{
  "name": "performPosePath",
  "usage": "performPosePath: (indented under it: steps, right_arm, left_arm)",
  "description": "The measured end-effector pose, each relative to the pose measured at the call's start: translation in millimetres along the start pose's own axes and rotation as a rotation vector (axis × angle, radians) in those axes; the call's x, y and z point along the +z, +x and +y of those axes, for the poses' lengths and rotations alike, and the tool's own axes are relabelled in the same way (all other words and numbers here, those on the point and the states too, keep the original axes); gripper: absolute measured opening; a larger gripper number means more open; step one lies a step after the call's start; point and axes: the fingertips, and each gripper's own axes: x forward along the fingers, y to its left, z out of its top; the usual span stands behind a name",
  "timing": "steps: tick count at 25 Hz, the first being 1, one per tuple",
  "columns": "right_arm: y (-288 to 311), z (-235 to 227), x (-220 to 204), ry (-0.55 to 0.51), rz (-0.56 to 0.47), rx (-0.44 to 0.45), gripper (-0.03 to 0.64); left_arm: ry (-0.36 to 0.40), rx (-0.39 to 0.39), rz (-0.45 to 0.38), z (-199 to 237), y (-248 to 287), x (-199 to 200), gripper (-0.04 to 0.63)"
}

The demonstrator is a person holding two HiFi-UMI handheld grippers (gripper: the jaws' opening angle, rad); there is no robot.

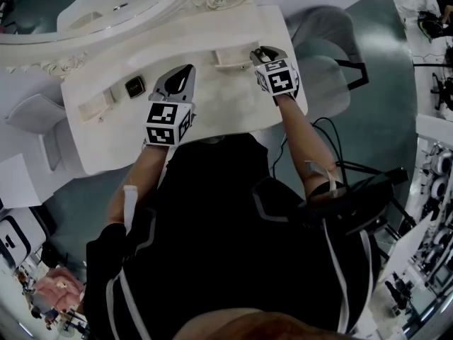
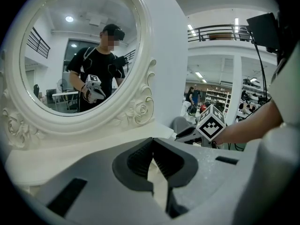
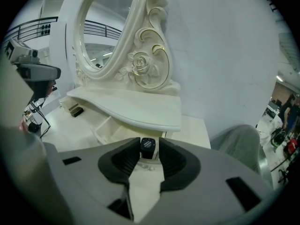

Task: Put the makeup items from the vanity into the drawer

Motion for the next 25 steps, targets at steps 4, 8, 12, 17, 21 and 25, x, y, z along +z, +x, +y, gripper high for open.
performPosePath:
  steps: [4, 8, 12, 17, 21, 25]
  right_arm:
    - [-1.0, -0.1, -0.4, 0.001, 0.003, -0.009, 0.132]
    - [-4.6, 1.2, 0.0, 0.003, 0.005, -0.013, 0.144]
    - [-8.0, 1.0, -2.1, 0.011, 0.014, -0.024, 0.149]
    - [-16.9, 0.5, 3.2, 0.022, 0.011, -0.042, 0.153]
    - [-26.7, 1.6, 13.1, 0.028, -0.007, -0.061, 0.153]
    - [-46.3, 3.3, 33.1, 0.054, -0.064, -0.078, 0.153]
  left_arm:
    - [0.0, -0.005, 0.003, 1.2, -3.4, -1.4, 0.003]
    - [-0.003, -0.014, 0.001, 1.7, -6.5, 0.1, 0.005]
    - [0.001, -0.028, -0.004, 2.6, -8.1, 3.2, 0.005]
    - [0.008, -0.056, -0.017, 4.1, -10.6, 11.5, 0.005]
    - [0.012, -0.071, -0.041, 10.0, -11.9, 20.9, 0.003]
    - [0.013, -0.091, -0.085, 13.6, -16.2, 36.6, 0.005]
